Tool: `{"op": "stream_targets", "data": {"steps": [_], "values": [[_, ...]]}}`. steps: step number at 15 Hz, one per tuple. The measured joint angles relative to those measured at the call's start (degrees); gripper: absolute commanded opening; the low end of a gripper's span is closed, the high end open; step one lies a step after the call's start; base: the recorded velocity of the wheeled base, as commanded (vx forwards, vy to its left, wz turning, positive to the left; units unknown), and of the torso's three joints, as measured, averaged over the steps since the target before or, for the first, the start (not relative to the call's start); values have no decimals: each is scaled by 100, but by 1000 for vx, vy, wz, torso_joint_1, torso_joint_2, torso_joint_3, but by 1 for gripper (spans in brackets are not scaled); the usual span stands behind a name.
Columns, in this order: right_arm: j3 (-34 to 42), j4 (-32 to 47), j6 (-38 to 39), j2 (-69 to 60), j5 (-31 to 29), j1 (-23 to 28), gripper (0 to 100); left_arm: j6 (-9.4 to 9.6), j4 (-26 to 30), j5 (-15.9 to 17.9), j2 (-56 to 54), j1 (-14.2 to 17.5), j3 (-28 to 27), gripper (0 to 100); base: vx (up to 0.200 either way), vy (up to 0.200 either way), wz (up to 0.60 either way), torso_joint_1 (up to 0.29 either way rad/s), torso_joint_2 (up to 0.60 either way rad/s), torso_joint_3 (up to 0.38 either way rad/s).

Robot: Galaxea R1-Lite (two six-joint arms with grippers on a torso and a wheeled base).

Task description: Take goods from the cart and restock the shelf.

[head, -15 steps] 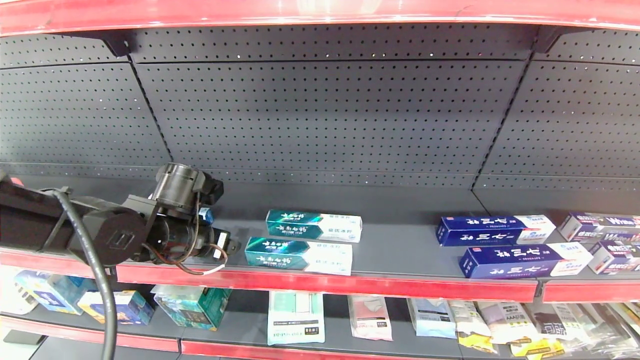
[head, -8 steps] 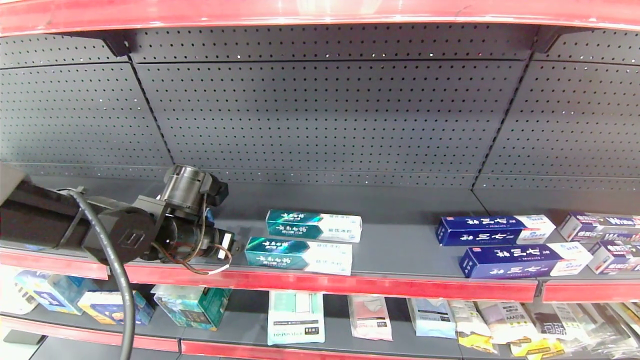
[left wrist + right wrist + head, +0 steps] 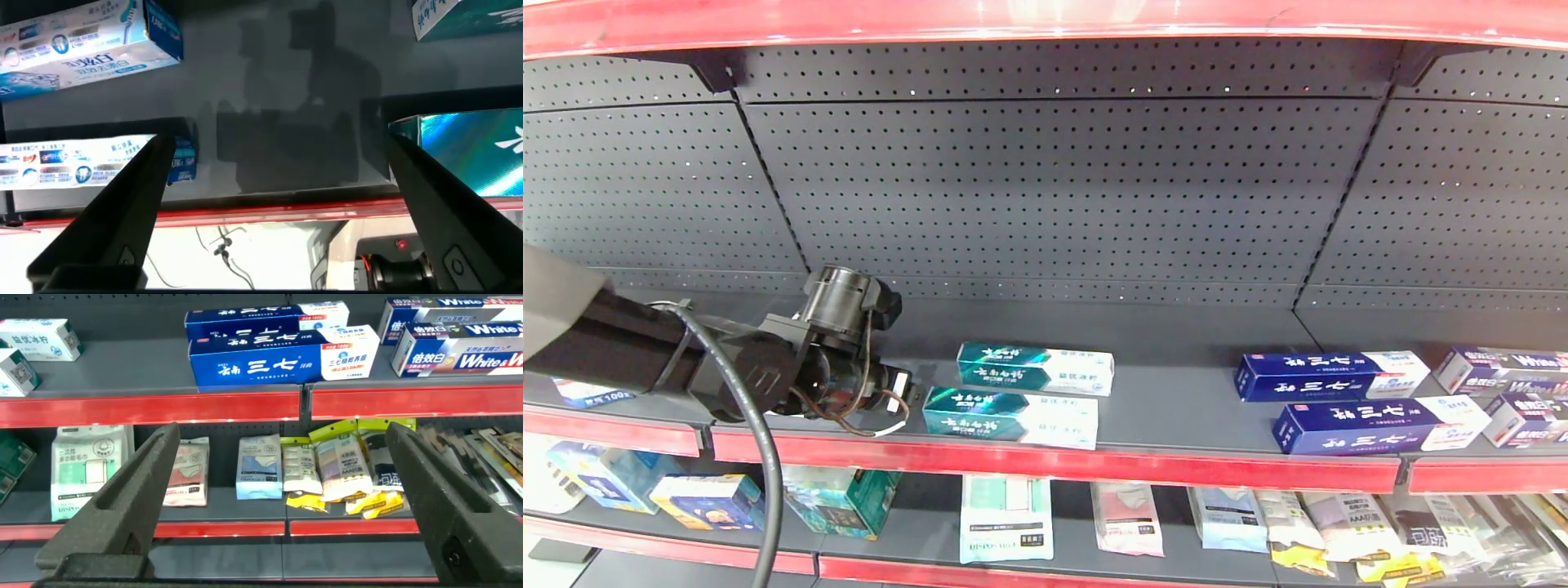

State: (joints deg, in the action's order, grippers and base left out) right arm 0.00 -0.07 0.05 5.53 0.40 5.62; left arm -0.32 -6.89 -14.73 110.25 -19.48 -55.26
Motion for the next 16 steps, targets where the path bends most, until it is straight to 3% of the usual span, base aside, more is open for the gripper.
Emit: {"op": "stream_targets", "data": {"steps": [16], "values": [[0, 0, 0, 0, 0, 0, 100, -11, -4, -11, 89, -216, -129, 100, 0, 0, 0, 0, 0, 0]]}}
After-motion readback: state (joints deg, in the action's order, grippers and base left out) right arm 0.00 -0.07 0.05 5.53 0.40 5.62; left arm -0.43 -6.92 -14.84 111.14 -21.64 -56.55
